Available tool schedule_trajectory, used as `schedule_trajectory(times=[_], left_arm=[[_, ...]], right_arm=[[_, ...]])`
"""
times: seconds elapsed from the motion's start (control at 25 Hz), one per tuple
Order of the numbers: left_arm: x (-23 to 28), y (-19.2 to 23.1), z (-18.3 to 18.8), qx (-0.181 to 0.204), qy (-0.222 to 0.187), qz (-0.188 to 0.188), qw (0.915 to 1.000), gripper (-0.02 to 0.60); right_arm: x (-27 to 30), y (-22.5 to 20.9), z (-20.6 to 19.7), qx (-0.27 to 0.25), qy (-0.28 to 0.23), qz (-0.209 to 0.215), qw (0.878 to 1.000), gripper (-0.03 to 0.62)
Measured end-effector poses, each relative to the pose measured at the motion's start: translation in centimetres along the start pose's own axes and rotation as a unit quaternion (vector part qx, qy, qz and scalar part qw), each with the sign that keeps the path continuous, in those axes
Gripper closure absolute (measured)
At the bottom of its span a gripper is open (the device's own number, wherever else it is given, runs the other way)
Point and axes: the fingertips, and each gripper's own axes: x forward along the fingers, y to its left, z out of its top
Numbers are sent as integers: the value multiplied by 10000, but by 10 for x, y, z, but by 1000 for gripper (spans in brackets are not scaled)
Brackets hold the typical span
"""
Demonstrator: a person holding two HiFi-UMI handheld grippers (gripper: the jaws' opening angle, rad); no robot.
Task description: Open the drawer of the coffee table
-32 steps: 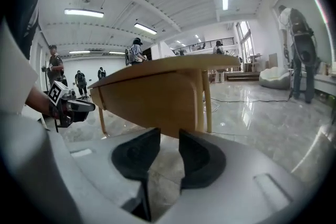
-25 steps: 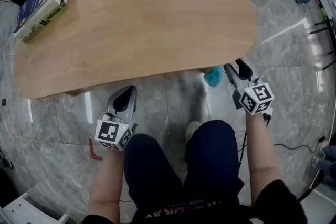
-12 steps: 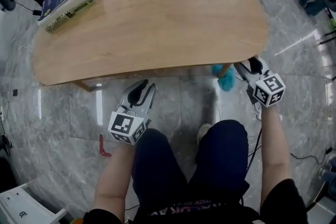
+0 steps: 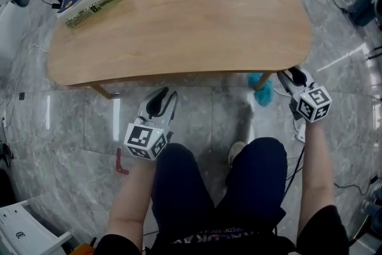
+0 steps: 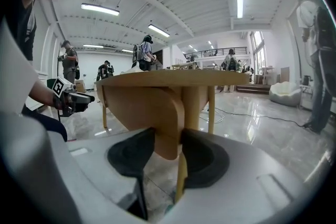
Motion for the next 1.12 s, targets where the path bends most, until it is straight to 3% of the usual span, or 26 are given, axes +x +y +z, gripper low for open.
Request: schedule_trajectory(times=[0.2, 0.56, 0.88, 1.12], left_arm=[[-2, 2, -3, -52, -33, 49, 10000, 472], [7, 6, -10, -44, 64, 81, 9999, 472], [26, -13, 0, 77, 39, -206, 9998, 472], [29, -24, 1, 98, 73, -283, 9995, 472]], right_arm=[[-2, -2, 0, -286, 230, 220, 9991, 448], [9, -6, -1, -532, 419, 1020, 9925, 454], [16, -3, -1, -692, 768, 1610, 9815, 444], [14, 1, -4, -949, 901, 1606, 9783, 454]])
